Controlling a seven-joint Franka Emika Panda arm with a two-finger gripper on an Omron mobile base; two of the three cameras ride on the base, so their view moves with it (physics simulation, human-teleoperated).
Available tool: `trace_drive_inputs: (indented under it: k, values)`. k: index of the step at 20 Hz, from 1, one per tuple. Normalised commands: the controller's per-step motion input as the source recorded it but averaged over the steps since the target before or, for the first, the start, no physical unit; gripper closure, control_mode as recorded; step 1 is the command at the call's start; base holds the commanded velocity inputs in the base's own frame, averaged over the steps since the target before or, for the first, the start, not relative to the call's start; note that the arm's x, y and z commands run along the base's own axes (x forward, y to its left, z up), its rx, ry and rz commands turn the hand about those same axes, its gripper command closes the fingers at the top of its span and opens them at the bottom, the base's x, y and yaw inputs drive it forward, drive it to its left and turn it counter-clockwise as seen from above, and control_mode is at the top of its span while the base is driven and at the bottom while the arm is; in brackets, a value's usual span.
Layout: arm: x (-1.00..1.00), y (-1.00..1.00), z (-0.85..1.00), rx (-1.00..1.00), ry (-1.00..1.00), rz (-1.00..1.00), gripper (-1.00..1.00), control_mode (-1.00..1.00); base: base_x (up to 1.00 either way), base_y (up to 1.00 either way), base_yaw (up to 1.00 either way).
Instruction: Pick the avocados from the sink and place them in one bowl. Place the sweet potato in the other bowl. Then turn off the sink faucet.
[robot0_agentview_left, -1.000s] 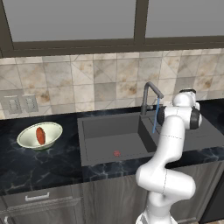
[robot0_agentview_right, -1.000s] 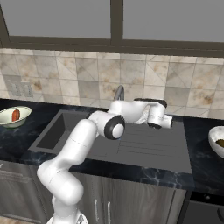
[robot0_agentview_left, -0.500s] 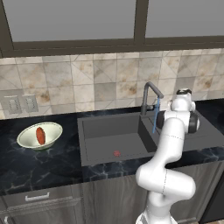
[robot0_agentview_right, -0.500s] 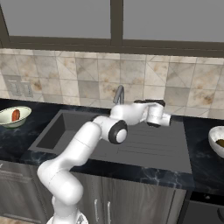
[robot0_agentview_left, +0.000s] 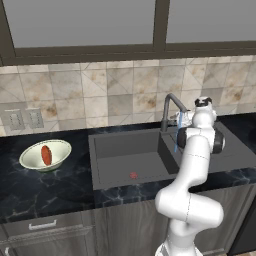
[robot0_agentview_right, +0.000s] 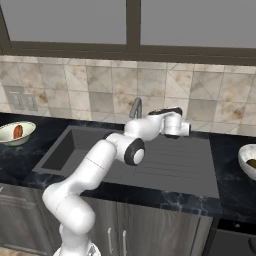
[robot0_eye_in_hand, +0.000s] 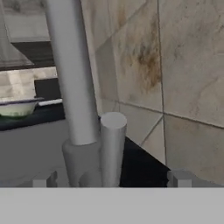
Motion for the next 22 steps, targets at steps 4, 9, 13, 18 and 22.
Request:
trace_drive_inputs:
  k: [4, 9, 13, 18, 22]
  values:
    - [-0.01, 0.65, 0.39, -0.14, -0.27, 0.19, -1.00, -1.00, 0.00, 0.00, 0.00]
    - [-0.09, 0.76, 0.37, -0.27, -0.29, 0.21, -1.00, -1.00, 0.00, 0.00, 0.00]
    - [0.00, 0.98, 0.58, -0.38, -0.17, 0.18, -1.00, -1.00, 0.00, 0.00, 0.00]
    - [-0.19, 0.27, 0.18, -0.20, -0.17, 0.11, -1.00, -1.00, 0.00, 0.00, 0.00]
    - [-0.98, -0.28, 0.00, -0.01, -0.34, 0.00, -1.00, -1.00, 0.00, 0.00, 0.00]
